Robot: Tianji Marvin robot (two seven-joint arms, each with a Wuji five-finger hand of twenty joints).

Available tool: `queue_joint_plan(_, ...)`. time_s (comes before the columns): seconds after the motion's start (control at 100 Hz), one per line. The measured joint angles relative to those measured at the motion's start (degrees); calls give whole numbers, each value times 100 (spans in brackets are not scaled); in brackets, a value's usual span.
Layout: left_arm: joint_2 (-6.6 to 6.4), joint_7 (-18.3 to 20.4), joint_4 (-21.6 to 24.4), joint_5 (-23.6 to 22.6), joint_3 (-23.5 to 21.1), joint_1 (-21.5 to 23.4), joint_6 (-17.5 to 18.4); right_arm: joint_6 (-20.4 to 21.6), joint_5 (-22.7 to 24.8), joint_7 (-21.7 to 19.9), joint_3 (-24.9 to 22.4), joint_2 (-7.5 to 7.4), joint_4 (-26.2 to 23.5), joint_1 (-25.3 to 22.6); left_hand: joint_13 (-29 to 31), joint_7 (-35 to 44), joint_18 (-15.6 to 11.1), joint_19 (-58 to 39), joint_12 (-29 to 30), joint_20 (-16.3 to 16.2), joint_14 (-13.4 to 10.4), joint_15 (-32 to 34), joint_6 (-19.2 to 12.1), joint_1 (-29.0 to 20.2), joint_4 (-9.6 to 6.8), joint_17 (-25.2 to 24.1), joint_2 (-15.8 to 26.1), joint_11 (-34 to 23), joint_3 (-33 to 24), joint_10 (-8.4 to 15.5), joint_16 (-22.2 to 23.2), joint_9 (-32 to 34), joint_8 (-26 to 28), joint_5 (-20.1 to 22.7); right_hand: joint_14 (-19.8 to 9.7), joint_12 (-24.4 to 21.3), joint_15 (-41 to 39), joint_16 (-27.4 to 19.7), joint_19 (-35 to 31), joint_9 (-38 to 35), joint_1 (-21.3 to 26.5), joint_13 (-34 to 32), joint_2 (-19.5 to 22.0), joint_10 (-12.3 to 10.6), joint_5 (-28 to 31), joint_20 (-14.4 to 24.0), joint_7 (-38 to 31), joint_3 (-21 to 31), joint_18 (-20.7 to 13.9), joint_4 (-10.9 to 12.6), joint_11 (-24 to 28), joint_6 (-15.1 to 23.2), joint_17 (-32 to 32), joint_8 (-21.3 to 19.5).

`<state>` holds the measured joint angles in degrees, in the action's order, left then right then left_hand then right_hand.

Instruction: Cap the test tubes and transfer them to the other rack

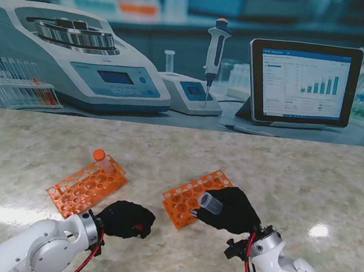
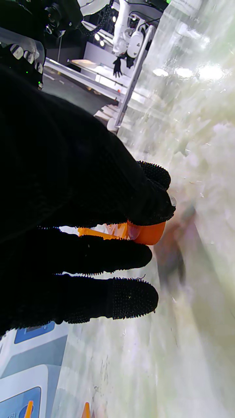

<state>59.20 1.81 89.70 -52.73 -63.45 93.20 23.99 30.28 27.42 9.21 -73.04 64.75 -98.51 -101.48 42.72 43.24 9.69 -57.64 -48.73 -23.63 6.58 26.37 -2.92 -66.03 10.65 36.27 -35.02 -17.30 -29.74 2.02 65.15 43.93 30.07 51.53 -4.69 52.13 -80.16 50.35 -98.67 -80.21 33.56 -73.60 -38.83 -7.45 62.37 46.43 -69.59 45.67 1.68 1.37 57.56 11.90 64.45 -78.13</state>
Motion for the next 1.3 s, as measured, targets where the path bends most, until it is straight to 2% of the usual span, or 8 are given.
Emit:
queue_joint_plan(0.57, 34, -27, 162, 157, -156, 4, 146, 1, -31, -44, 9, -2, 31, 28, 1, 0, 1, 49, -2, 0, 1, -1, 1, -2, -1, 0, 0, 1, -1, 0, -5, 0, 0, 0, 0, 0, 0, 0, 0, 0, 0, 0, 0, 0, 0, 0, 1, -1, 0, -2, -1, 1, 0, -6)
queue_joint_plan(1.3, 100, -81, 345, 510, -145, -134, 187, -14, -117, -160, 63, -12, 79, 92, 1, 1, 2, 54, -2, 0, 6, -13, 31, -6, -1, 1, 1, 1, -4, 0, -8, 0, 1, 0, 0, 0, 0, 0, 0, 0, 0, 0, 1, 0, 0, -1, 4, -1, 0, -4, -1, 1, 0, -44)
